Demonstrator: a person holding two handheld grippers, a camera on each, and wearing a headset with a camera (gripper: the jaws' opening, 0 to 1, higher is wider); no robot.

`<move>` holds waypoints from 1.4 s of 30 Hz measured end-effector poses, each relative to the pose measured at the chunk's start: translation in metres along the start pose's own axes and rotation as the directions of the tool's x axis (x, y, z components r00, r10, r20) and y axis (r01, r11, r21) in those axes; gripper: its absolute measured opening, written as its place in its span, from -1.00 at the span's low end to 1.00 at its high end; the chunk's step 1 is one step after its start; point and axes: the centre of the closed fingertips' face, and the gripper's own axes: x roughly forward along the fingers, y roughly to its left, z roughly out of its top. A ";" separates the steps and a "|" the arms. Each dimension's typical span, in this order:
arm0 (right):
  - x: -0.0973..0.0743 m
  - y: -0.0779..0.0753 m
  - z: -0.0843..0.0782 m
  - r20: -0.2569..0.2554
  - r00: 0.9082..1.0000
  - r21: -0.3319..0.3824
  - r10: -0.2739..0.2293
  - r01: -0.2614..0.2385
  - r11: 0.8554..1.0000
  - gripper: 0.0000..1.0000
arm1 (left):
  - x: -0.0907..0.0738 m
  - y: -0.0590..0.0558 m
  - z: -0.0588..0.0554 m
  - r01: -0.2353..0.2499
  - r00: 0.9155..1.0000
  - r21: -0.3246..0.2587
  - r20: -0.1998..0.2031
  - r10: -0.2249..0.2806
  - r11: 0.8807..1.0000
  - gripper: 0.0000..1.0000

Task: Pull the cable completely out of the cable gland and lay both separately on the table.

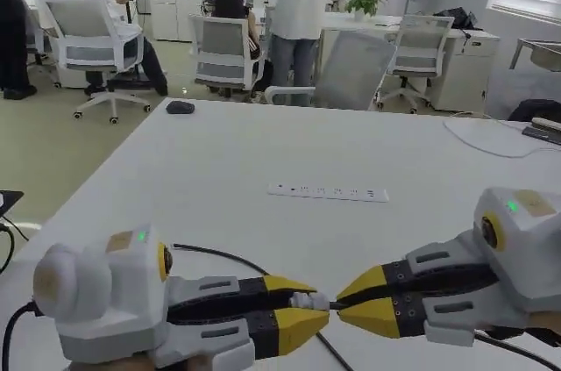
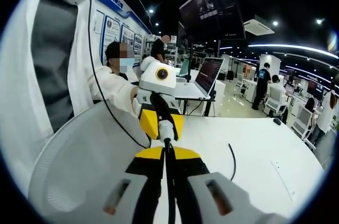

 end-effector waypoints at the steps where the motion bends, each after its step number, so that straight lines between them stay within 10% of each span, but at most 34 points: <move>1: 0.000 0.000 0.000 0.000 1.000 0.000 0.001 -0.001 1.000 -0.93 | 0.000 0.001 0.000 -0.001 1.000 -0.001 0.000 0.001 1.000 -0.67; 42: -0.040 -0.014 -0.041 -0.013 0.991 0.109 -0.136 0.136 0.985 -0.93 | -0.007 0.012 0.002 -0.067 0.997 0.025 -0.024 0.068 0.997 -0.67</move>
